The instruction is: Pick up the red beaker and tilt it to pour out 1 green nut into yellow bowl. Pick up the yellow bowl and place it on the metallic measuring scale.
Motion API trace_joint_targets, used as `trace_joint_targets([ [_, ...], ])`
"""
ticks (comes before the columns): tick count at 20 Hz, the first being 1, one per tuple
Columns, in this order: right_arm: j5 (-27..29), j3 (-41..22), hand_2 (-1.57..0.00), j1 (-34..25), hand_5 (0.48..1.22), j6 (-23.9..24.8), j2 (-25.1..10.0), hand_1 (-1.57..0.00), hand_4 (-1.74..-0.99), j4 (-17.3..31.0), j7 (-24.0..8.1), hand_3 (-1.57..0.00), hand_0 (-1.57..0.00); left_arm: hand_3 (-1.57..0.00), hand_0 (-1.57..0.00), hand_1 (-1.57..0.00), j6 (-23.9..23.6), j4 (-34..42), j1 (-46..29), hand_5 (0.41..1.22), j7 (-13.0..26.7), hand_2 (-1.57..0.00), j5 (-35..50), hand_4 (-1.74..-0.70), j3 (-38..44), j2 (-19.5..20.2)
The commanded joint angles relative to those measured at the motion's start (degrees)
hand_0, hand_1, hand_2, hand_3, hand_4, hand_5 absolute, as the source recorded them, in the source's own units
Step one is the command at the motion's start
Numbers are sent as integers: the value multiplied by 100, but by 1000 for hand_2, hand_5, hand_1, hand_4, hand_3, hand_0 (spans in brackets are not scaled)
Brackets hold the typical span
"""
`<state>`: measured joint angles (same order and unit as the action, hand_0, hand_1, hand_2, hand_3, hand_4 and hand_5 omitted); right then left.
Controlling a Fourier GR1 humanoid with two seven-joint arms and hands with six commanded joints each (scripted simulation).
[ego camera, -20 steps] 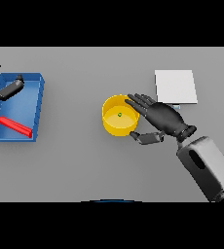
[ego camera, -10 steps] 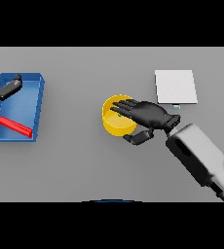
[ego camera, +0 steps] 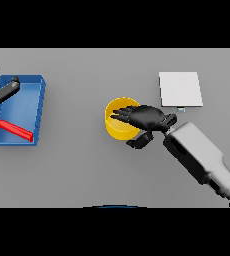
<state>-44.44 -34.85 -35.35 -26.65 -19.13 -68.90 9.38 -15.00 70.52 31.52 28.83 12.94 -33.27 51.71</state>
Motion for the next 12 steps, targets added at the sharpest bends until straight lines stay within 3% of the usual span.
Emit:
trace_joint_targets([
  [1, -82, -101, 1, -50, 681, -27, 78, 1, -1306, 98, -74, 1, 1, 1, 1, 1, 9, -41, 26, 736, -5, 1, -9, -798, -12, -37],
  [5, -173, -186, -4, -215, 729, -74, 117, 1, -1308, 272, -102, -11, 1, 1, 1, 1, -11, -69, 157, 729, 45, 1, -41, -793, -8, -82],
  [8, -256, -293, -133, -197, 820, -134, 121, -107, -1362, 206, -170, -160, -93, 1, 1, 1, 12, -67, 108, 723, -20, 1, -26, -792, -1, -52],
  [10, -256, -321, -388, -178, 964, -163, 93, -437, -1425, 201, -70, -359, -508, 1, 1, 1, 9, -34, 59, 723, -76, 1, -8, -793, 9, -35],
  [12, -209, -315, -814, -224, 1057, -389, 97, -846, -1534, 178, -192, -594, -891, 1, 1, 1, -12, -88, 111, 726, -39, 1, 0, -796, 29, -76],
])
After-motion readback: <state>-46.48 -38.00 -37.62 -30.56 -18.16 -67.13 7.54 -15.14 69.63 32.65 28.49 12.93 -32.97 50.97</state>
